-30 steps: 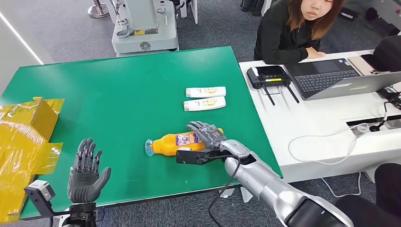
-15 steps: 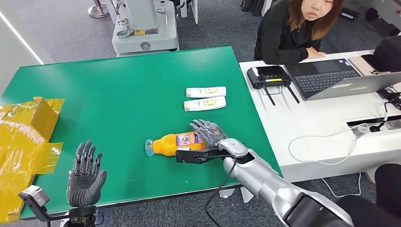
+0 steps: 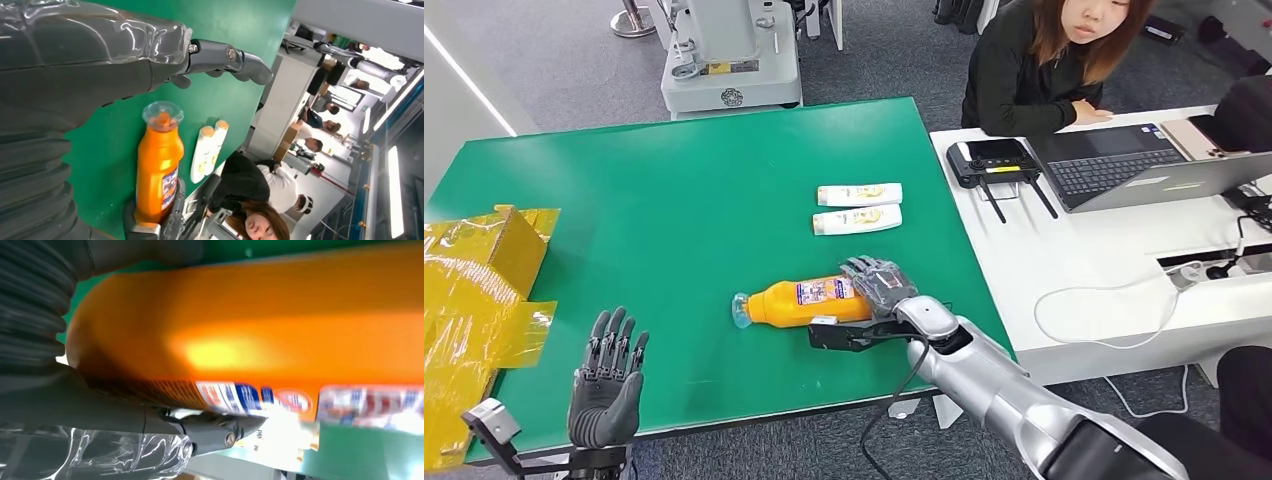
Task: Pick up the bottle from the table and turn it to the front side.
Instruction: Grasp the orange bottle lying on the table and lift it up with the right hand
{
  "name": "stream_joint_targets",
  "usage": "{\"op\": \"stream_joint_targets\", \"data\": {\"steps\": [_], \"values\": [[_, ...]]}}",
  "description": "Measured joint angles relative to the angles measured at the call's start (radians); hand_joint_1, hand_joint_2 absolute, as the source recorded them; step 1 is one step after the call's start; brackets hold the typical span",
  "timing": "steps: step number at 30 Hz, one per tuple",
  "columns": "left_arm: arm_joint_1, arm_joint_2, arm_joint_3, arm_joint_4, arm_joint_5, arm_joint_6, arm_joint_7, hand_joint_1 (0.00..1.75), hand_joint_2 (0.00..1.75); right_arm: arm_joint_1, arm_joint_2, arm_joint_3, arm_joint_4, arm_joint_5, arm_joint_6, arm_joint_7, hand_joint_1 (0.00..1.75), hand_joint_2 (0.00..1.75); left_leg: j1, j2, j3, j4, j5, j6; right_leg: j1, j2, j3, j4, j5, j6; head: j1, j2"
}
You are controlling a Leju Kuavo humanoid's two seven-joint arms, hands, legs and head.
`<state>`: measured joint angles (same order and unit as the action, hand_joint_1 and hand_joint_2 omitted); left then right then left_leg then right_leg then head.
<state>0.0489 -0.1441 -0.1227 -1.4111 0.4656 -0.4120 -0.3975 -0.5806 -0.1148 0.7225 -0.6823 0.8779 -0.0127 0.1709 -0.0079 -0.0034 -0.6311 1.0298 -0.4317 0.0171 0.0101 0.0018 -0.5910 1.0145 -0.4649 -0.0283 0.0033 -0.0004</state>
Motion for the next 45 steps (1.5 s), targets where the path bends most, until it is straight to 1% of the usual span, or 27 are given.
{"op": "stream_joint_targets", "data": {"steps": [9, 14, 17, 21, 23, 30, 35, 41, 45], "values": [[0.003, -0.013, 0.015, 0.000, 0.004, -0.027, 0.023, 0.00, 1.75, 0.087, -0.018, -0.063, -0.123, 0.063, 0.029, 0.025, 1.75, 1.75, 0.000, 0.000, 0.000, 0.000, 0.000, 0.000, 0.000, 0.000, 0.000, 0.000, 0.000, 0.000, 0.000, 0.000], [0.002, -0.015, 0.015, 0.000, 0.007, -0.034, 0.024, 0.00, 1.75, 0.122, -0.020, -0.100, -0.159, 0.060, 0.023, -0.005, 1.75, 1.75, 0.000, 0.000, 0.000, 0.000, 0.000, 0.000, 0.000, 0.000, 0.000, 0.000, 0.000, 0.000, 0.000, 0.000], [0.002, -0.016, 0.015, 0.000, 0.009, -0.035, 0.025, 0.00, 1.75, 0.146, -0.022, -0.124, -0.177, 0.022, 0.001, -0.057, 1.75, 1.75, 0.000, 0.000, 0.000, 0.000, 0.000, 0.000, 0.000, 0.000, 0.000, 0.000, 0.000, 0.000, 0.000, 0.000], [0.003, -0.016, 0.015, 0.000, 0.006, -0.027, 0.027, 0.00, 1.75, 0.196, -0.022, -0.169, -0.224, -0.121, -0.057, -0.200, 1.75, 1.75, 0.000, -0.001, -0.001, 0.000, 0.000, 0.000, 0.000, -0.001, 0.000, 0.000, 0.000, 0.000, 0.000, 0.000], [0.004, -0.016, 0.015, 0.000, 0.002, -0.018, 0.024, 0.00, 1.75, 0.221, -0.021, -0.188, -0.250, -0.187, -0.084, -0.257, 1.75, 1.75, 0.000, -0.001, -0.001, 0.000, -0.001, 0.000, 0.000, -0.001, 0.000, 0.000, -0.001, 0.000, 0.000, 0.000], [0.005, -0.015, 0.015, 0.000, -0.046, 0.046, -0.015, 0.00, 1.75, 0.309, -0.015, -0.211, -0.340, -0.357, -0.172, -0.382, 1.75, 1.75, 0.000, -0.001, -0.001, 0.000, -0.001, 0.001, 0.000, -0.001, 0.000, 0.000, -0.001, 0.000, 0.000, 0.000], [0.000, -0.014, 0.015, 0.003, -0.075, 0.097, -0.046, 0.00, 1.75, 0.374, 0.001, -0.212, -0.411, -0.466, -0.249, -0.478, 1.75, 1.75, 0.000, -0.001, -0.001, 0.000, -0.001, 0.001, 0.000, -0.001, -0.001, 0.000, -0.002, 0.000, 0.000, 0.000], [-0.003, -0.014, 0.015, 0.007, -0.085, 0.119, -0.058, 0.00, 1.75, 0.428, 0.017, -0.213, -0.468, -0.512, -0.301, -0.528, 1.75, 1.75, 0.000, 0.000, -0.001, 0.000, -0.002, 0.000, 0.000, -0.001, -0.001, 0.000, -0.002, 0.000, 0.000, 0.000], [-0.023, -0.013, 0.014, 0.018, -0.105, 0.131, -0.078, 0.00, 1.75, 0.451, 0.025, -0.221, -0.490, -0.556, -0.364, -0.557, 1.75, 1.75, 0.000, -0.001, -0.001, 0.000, -0.002, 0.000, 0.000, -0.001, -0.001, 0.000, -0.002, 0.000, 0.000, 0.000]]}}
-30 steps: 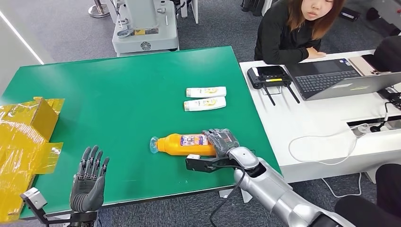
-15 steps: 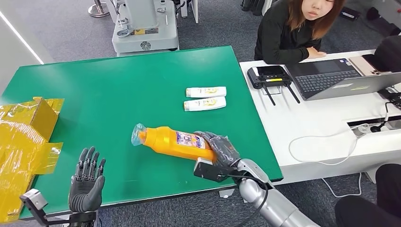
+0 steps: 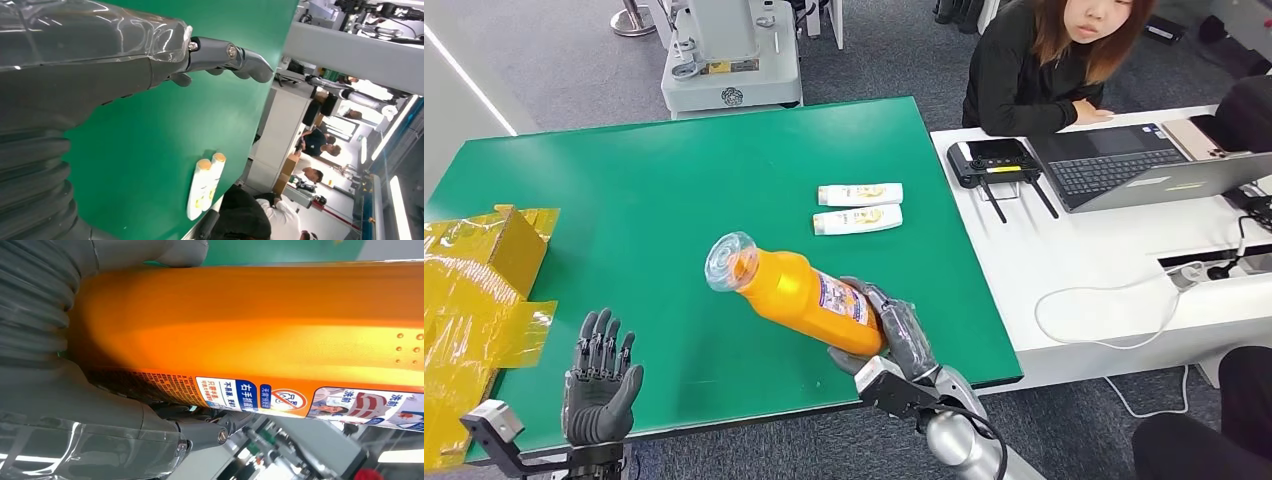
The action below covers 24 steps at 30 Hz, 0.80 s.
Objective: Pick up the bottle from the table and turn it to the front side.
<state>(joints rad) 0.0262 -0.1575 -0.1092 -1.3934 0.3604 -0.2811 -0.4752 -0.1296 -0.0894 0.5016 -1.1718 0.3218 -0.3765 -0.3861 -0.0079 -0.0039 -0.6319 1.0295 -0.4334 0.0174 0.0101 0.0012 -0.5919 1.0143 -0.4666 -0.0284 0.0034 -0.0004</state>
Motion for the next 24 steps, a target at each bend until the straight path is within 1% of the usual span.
{"op": "stream_joint_targets", "data": {"steps": [3, 6, 11, 17, 21, 24], "values": [[-0.047, 0.004, 0.000, 0.023, -0.039, 0.012, -0.034, 0.00, 1.75, 0.007, 0.007, -0.009, -0.008, -0.038, -0.005, -0.012, 1.75, 1.75, 0.000, 0.000, 0.000, 0.000, 0.000, 0.000, 0.000, 0.000, 0.000, 0.000, 0.000, 0.000, 0.000, 0.000], [-0.124, 0.015, 0.000, 0.052, -0.104, 0.034, -0.067, 0.00, 1.75, -0.011, 0.018, -0.020, 0.000, -0.085, 0.026, -0.036, 1.75, 1.75, 0.000, 0.000, 0.000, 0.000, 0.001, 0.000, 0.000, 0.000, 0.000, 0.000, 0.001, 0.000, 0.000, 0.000], [-0.268, 0.027, -0.002, 0.094, -0.163, 0.053, -0.072, 0.00, 1.75, -0.126, 0.056, -0.022, 0.097, -0.150, 0.069, -0.105, 1.75, 1.75, 0.000, 0.001, 0.000, 0.000, 0.003, -0.001, 0.000, 0.001, 0.000, 0.001, 0.003, 0.000, 0.000, 0.000], [-0.390, 0.028, -0.032, 0.140, -0.170, 0.040, -0.051, 0.00, 1.75, -0.271, 0.126, -0.019, 0.242, -0.187, 0.092, -0.137, 1.75, 1.75, 0.000, 0.001, 0.000, 0.000, 0.004, -0.001, 0.000, 0.001, 0.000, 0.002, 0.003, 0.000, 0.000, 0.000], [-0.434, 0.028, -0.061, 0.159, -0.161, 0.014, -0.015, 0.00, 1.75, -0.347, 0.165, -0.014, 0.332, -0.190, 0.097, -0.137, 1.75, 1.75, 0.000, 0.001, 0.000, 0.000, 0.004, -0.001, 0.000, 0.001, -0.001, 0.002, 0.003, 0.000, 0.000, 0.000], [-0.455, 0.029, -0.081, 0.172, -0.148, -0.011, 0.018, 0.00, 1.75, -0.399, 0.183, -0.012, 0.400, -0.190, 0.091, -0.135, 1.75, 1.75, 0.000, 0.001, -0.001, 0.000, 0.003, -0.001, 0.000, 0.001, -0.001, 0.001, 0.003, 0.000, 0.000, 0.000]]}}
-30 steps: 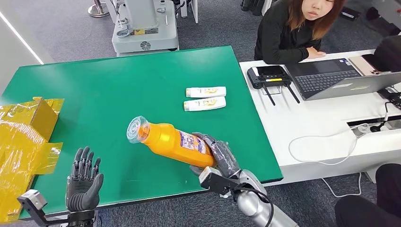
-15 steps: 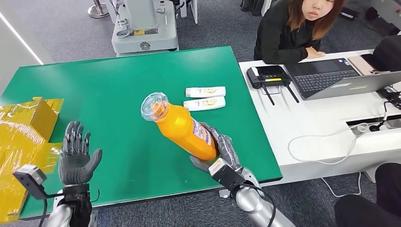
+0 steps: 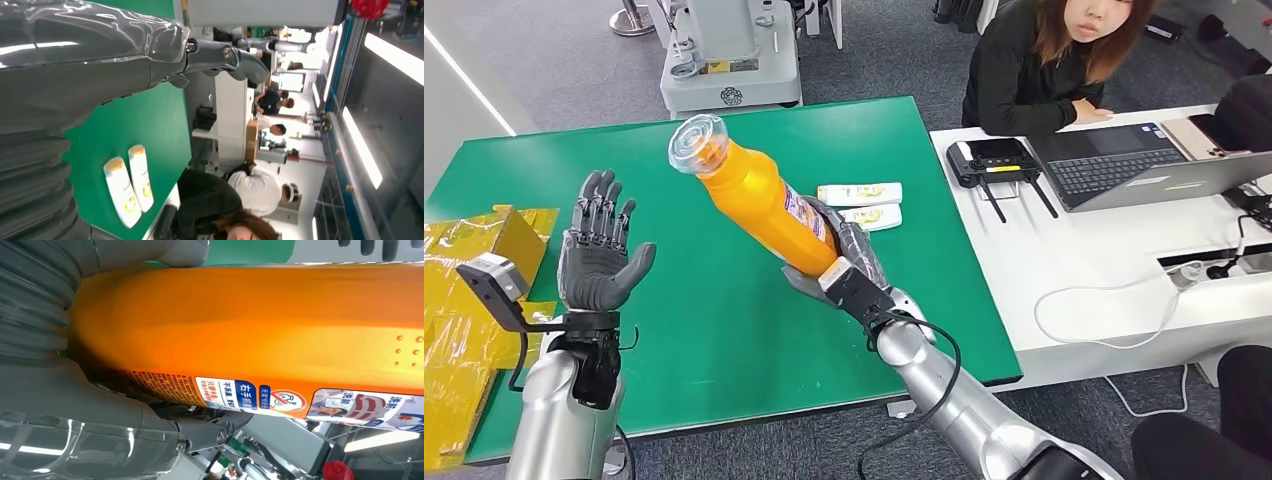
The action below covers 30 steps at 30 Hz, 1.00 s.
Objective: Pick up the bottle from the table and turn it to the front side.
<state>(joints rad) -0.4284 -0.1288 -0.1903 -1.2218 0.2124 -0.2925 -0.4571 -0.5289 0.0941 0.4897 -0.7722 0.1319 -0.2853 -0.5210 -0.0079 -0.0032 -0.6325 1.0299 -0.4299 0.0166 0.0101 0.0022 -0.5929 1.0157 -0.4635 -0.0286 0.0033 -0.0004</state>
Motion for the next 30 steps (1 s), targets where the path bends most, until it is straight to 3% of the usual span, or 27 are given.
{"op": "stream_joint_targets", "data": {"steps": [13, 30], "values": [[-0.046, 0.029, -0.036, 0.070, 0.060, -0.077, 0.039, 0.00, 1.75, -0.112, 0.017, 0.000, 0.163, 0.015, -0.011, 0.014, 1.75, 1.75, 0.000, 0.000, 0.000, 0.000, 0.000, 0.000, 0.000, 0.000, 0.000, 0.000, 0.000, 0.000, 0.000, 0.000], [-0.051, 0.039, -0.053, 0.108, 0.102, -0.106, 0.047, 0.00, 1.75, -0.124, 0.036, 0.001, 0.254, 0.003, 0.030, 0.022, 1.75, 1.75, 0.000, 0.000, -0.001, 0.000, 0.000, 0.000, 0.000, 0.000, -0.001, 0.000, 0.000, 0.000, 0.000, 0.000]]}}
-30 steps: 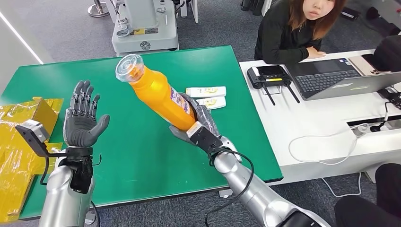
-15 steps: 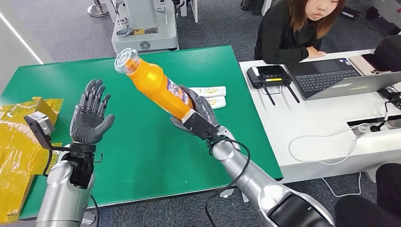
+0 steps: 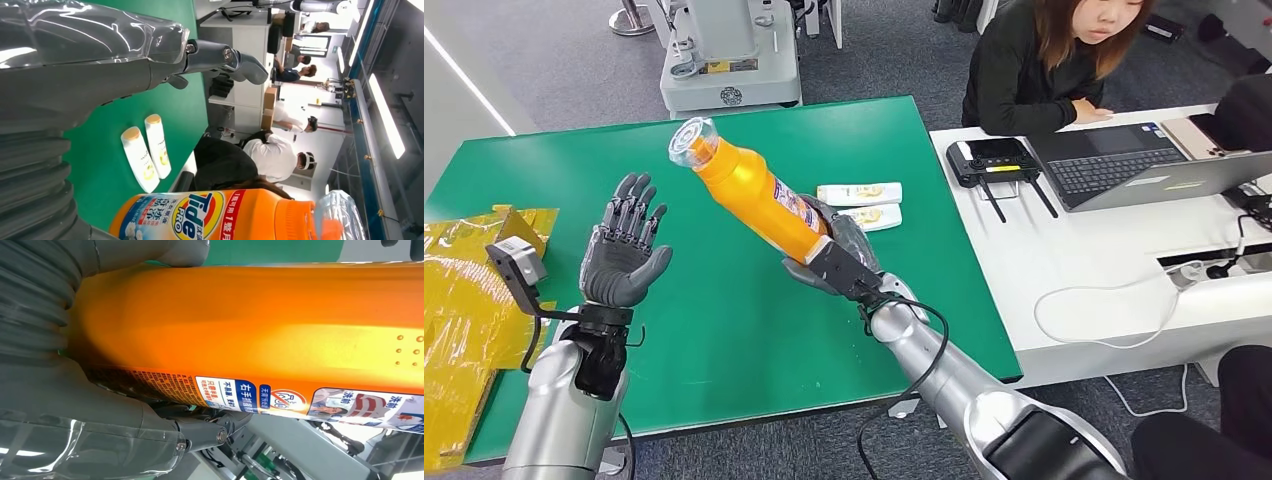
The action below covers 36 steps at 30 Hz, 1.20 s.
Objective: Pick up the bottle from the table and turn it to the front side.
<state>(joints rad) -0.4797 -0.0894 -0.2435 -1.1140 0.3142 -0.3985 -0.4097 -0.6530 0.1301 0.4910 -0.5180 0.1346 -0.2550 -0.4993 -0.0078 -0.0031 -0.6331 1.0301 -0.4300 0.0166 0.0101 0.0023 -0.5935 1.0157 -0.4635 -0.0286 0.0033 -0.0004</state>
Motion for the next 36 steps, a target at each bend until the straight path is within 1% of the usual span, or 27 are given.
{"op": "stream_joint_targets", "data": {"steps": [3, 10, 14, 17, 20, 25, 32, 36], "values": [[0.000, -0.006, 0.000, 0.000, 0.023, -0.007, 0.000, 0.00, 1.75, -0.004, 0.018, 0.002, 0.011, 0.003, 0.016, 0.010, 1.75, 1.75, 0.000, 0.000, 0.000, 0.000, 0.000, 0.000, 0.000, 0.000, 0.000, 0.000, 0.000, 0.000, 0.000, 0.000], [-0.017, -0.029, -0.016, 0.004, 0.057, -0.008, -0.006, 0.00, 1.75, -0.037, 0.109, 0.039, 0.043, 0.025, 0.037, 0.037, 1.75, 1.75, 0.000, 0.001, 0.000, 0.000, 0.000, 0.000, 0.000, 0.001, -0.001, 0.001, 0.000, 0.000, 0.000, 0.000], [-0.038, -0.032, -0.024, 0.022, 0.053, 0.001, -0.052, 0.00, 1.75, -0.076, 0.158, 0.067, 0.065, 0.038, 0.052, 0.046, 1.75, 1.75, 0.000, 0.001, -0.001, 0.000, 0.000, 0.000, 0.000, 0.001, -0.002, 0.001, 0.000, 0.000, 0.000, 0.000], [-0.048, -0.033, -0.031, 0.025, -0.007, 0.036, -0.083, 0.00, 1.75, -0.093, 0.179, 0.076, 0.077, 0.037, 0.052, 0.037, 1.75, 1.75, 0.000, 0.001, -0.001, 0.000, 0.000, 0.000, 0.000, 0.001, -0.002, 0.001, 0.000, 0.000, 0.000, 0.000], [-0.058, -0.037, -0.041, 0.025, -0.066, 0.063, -0.088, 0.00, 1.75, -0.103, 0.190, 0.079, 0.083, 0.037, 0.049, 0.028, 1.75, 1.75, 0.000, 0.001, -0.001, 0.000, 0.000, 0.000, 0.000, 0.001, -0.001, 0.001, 0.000, 0.000, 0.000, 0.000], [-0.072, -0.045, -0.054, 0.027, -0.112, 0.078, -0.089, 0.00, 1.75, -0.118, 0.196, 0.082, 0.094, 0.038, 0.051, 0.035, 1.75, 1.75, 0.000, 0.001, -0.001, 0.000, 0.000, 0.000, 0.000, 0.001, -0.001, 0.000, 0.000, 0.000, 0.000, 0.000], [-0.087, -0.044, -0.058, 0.042, -0.136, 0.087, -0.092, 0.00, 1.75, -0.122, 0.197, 0.085, 0.111, 0.047, 0.052, 0.045, 1.75, 1.75, 0.000, 0.001, -0.001, 0.000, 0.000, 0.000, 0.000, 0.001, -0.002, 0.000, 0.000, 0.000, 0.000, 0.000], [-0.093, -0.033, -0.058, 0.060, -0.146, 0.082, -0.095, 0.00, 1.75, -0.119, 0.192, 0.086, 0.124, 0.054, 0.053, 0.058, 1.75, 1.75, 0.000, 0.001, -0.001, 0.000, 0.000, 0.000, 0.000, 0.001, -0.002, 0.000, 0.000, 0.000, 0.000, 0.000]]}}
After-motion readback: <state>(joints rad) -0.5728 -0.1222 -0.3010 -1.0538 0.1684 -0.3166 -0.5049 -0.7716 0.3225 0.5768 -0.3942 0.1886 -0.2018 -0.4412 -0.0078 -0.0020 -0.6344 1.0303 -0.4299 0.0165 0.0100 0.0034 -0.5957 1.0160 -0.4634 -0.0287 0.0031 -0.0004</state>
